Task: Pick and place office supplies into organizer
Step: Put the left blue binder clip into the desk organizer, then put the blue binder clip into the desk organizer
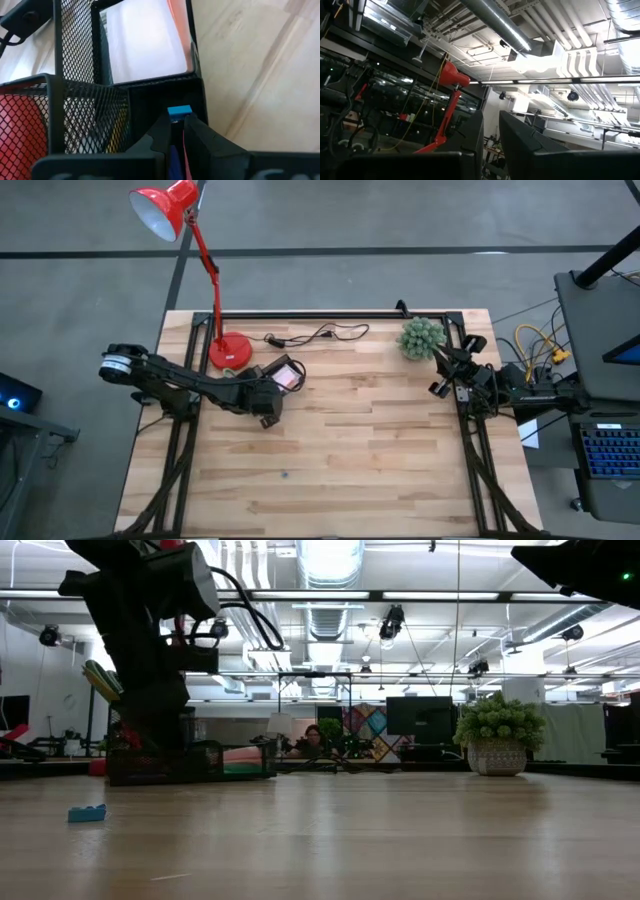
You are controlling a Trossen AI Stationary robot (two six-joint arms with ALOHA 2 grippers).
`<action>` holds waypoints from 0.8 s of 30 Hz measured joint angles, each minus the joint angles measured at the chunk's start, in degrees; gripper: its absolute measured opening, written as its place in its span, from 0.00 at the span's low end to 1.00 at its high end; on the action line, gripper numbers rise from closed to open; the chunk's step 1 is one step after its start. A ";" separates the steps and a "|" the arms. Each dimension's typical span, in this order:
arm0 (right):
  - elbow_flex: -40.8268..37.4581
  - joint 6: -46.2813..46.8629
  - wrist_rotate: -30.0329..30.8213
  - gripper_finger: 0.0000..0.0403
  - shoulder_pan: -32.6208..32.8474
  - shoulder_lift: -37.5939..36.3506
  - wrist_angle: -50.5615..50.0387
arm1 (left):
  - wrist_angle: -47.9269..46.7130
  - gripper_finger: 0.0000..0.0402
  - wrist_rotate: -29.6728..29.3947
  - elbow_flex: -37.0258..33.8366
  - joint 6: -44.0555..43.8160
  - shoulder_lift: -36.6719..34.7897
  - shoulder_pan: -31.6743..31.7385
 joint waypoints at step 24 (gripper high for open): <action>0.00 -0.41 0.00 0.13 0.02 0.00 0.03 | 0.33 0.42 -1.77 -0.12 -3.47 -0.09 0.00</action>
